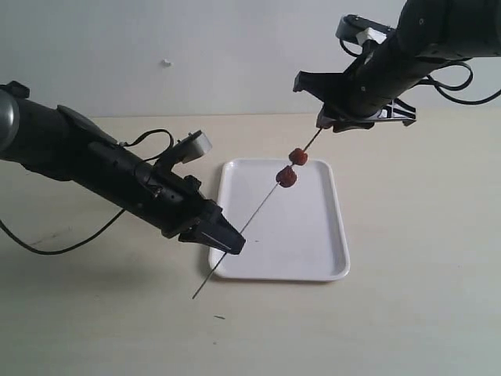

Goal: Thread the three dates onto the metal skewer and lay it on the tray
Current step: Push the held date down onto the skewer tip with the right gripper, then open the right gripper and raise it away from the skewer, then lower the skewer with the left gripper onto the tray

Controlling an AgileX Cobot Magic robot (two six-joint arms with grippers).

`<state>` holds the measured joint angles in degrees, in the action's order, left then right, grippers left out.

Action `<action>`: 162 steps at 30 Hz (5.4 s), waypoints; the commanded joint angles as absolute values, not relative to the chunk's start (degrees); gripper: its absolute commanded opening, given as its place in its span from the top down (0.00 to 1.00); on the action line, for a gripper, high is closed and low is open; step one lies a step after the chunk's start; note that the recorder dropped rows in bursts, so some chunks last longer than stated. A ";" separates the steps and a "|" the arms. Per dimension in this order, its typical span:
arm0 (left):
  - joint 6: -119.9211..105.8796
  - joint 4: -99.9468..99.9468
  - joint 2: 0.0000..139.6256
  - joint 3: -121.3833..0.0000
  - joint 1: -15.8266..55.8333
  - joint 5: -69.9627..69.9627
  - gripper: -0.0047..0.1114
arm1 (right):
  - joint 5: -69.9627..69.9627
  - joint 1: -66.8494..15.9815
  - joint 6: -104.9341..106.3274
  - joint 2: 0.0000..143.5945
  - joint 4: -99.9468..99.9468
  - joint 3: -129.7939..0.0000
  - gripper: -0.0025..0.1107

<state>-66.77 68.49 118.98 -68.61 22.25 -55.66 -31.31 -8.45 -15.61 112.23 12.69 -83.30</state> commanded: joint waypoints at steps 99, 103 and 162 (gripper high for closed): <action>-69.77 86.10 118.72 -64.77 22.60 -50.96 0.96 | -38.01 -8.63 17.89 97.75 15.64 -83.31 0.89; -69.50 91.80 118.72 -64.14 24.17 -49.55 0.96 | -33.34 -8.63 21.52 93.29 18.23 -79.54 0.98; -25.01 61.81 124.60 -77.44 34.89 -30.81 0.96 | -16.45 -10.03 34.58 70.68 36.49 -54.65 0.98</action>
<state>-25.51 61.93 124.72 -76.69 34.72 -30.67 -16.89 -9.98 34.05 70.98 36.20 -54.93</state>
